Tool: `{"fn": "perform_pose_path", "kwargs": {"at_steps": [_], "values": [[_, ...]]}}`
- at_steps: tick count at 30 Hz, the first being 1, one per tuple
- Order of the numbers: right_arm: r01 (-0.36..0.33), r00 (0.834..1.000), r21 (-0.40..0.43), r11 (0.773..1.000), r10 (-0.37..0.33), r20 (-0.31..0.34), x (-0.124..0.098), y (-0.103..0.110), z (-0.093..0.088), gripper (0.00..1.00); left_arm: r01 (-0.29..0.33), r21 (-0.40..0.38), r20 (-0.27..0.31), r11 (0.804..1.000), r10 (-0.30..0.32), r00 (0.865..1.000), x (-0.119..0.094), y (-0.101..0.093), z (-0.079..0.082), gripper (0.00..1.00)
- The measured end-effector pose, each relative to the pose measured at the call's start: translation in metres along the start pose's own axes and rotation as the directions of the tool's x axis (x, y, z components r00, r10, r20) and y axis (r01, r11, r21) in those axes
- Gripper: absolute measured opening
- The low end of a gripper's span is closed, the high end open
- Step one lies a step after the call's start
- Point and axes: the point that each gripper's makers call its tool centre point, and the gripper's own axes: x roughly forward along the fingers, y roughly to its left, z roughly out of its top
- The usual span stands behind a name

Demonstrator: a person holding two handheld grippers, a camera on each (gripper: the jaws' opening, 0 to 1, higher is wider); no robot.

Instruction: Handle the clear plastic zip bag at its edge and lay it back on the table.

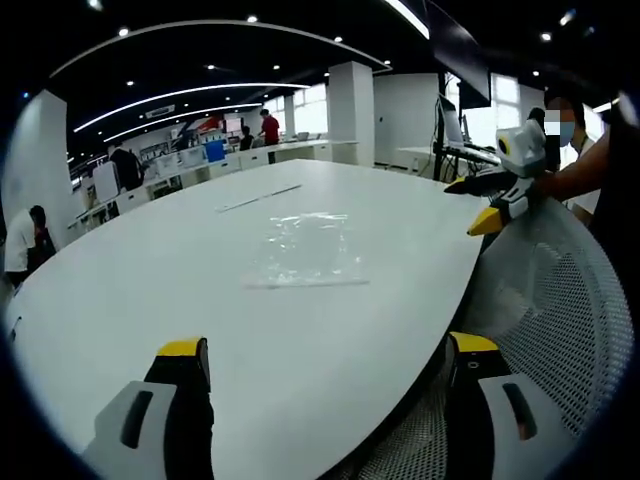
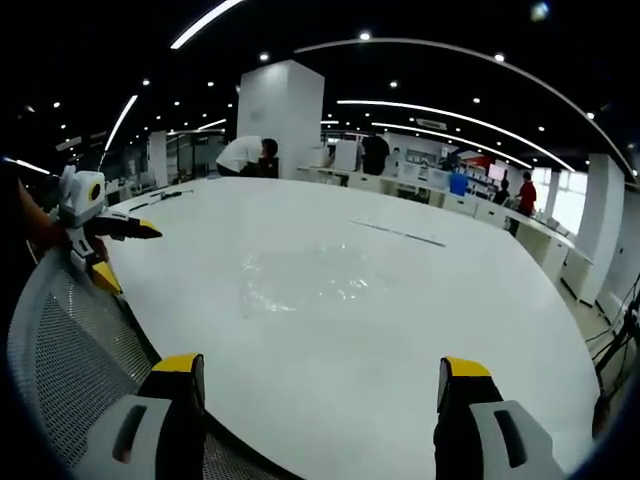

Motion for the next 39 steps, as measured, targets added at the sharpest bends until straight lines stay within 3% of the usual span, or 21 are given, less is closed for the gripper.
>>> {"fn": "perform_pose_path", "kwargs": {"at_steps": [39], "values": [[0.003,1.000,0.002,1.000,-0.003,-0.013,0.0002,-0.0029,-0.0035,0.94,-0.033,-0.032,-0.003,0.999,0.033,0.999,-0.0001,0.0068,-0.0012,0.99]]}}
